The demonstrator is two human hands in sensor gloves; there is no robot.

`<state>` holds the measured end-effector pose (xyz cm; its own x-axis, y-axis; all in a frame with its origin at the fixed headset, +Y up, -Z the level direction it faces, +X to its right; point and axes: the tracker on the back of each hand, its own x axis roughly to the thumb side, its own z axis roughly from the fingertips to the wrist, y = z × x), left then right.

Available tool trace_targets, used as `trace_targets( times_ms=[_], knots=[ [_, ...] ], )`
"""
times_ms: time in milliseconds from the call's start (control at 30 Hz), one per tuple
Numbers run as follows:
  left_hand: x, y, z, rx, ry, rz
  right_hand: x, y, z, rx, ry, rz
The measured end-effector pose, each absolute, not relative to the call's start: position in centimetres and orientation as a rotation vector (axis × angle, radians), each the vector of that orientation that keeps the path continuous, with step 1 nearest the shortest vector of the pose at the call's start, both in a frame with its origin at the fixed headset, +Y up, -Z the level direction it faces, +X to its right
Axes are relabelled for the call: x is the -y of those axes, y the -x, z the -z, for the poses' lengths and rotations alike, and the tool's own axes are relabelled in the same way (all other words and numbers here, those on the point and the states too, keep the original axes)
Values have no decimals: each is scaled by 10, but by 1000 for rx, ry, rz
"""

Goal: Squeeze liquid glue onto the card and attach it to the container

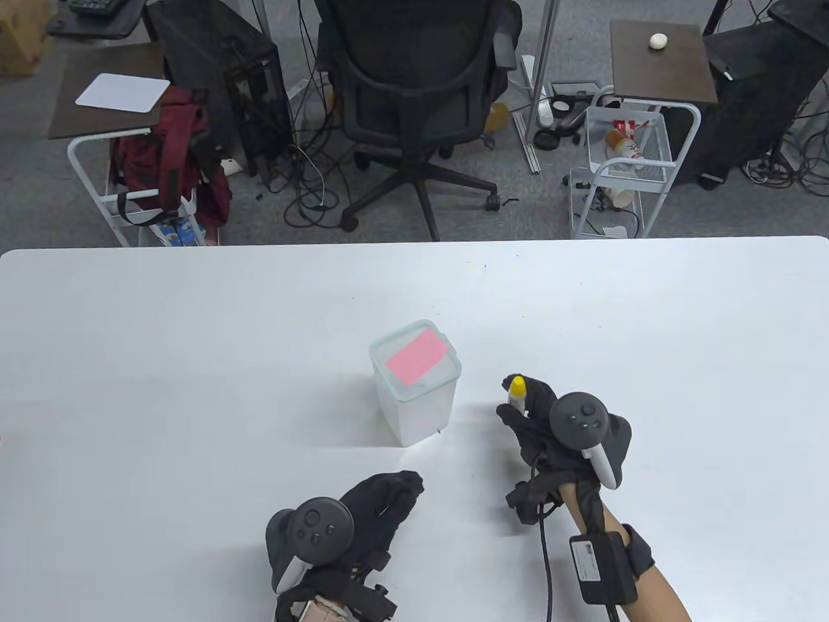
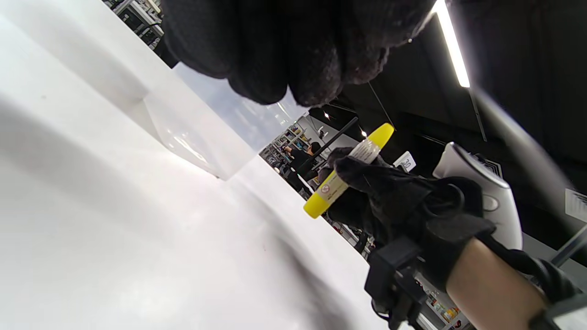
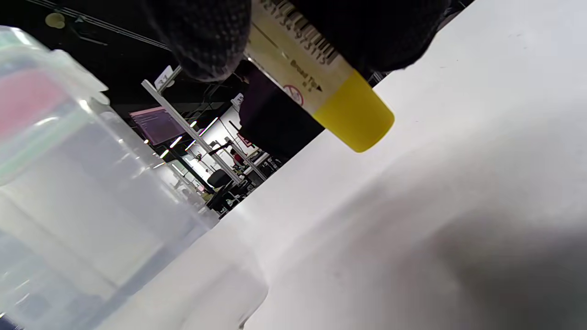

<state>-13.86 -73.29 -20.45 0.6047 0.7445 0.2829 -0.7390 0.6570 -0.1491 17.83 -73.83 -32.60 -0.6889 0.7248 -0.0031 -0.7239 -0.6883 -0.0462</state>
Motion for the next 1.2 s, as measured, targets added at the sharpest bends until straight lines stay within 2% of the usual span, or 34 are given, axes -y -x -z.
trace_targets(
  times_ms=[200,467,733,900,1067,1200],
  knots=[
    [737,143,208,313,30,-853,751,-178,342,-15,55,-2294],
    [740,142,212,306,50,-846,765,-181,345,-46,77,-2302],
    [739,142,211,295,61,-841,764,-185,340,-40,46,-2308],
    [740,142,211,284,66,-851,752,-201,321,9,11,-2327],
    [741,142,212,264,70,-873,742,-216,276,99,3,-2276],
    [743,142,213,255,92,-899,748,-212,249,131,-41,-2254]
  ],
)
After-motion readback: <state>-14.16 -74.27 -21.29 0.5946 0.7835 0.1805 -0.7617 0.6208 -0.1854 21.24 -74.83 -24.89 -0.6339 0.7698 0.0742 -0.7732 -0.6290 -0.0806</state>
